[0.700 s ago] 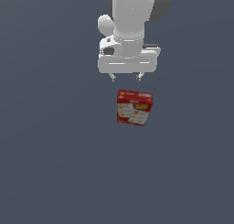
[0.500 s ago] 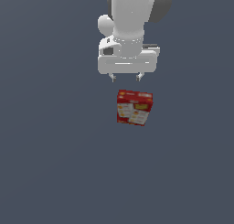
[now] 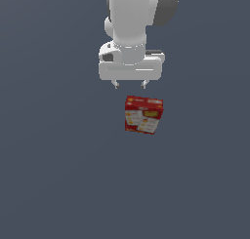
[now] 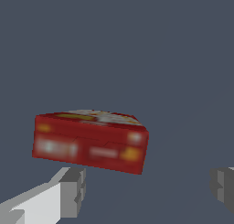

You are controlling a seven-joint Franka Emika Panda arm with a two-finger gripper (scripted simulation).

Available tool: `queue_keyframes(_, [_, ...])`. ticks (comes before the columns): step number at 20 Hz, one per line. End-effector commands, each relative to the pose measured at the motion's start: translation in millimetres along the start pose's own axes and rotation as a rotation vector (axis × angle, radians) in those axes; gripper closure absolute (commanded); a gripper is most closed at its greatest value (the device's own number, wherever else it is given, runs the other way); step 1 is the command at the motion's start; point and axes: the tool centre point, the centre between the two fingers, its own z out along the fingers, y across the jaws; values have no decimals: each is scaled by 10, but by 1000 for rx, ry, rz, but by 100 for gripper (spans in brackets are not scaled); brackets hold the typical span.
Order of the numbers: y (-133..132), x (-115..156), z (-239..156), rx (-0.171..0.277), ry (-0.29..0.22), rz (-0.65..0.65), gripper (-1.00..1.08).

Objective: Pick up the object and move it to a goal position.

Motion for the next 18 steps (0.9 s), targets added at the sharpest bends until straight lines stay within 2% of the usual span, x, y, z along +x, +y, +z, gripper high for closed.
queue_keyframes(1, [-6,0,-1,0,0,-2,-92])
queue_keyframes(10, [-41,-1,40,-4,2,-86,-92])
queue_keyframes(18, [-110,-4,118,-10,4,-250,-92])
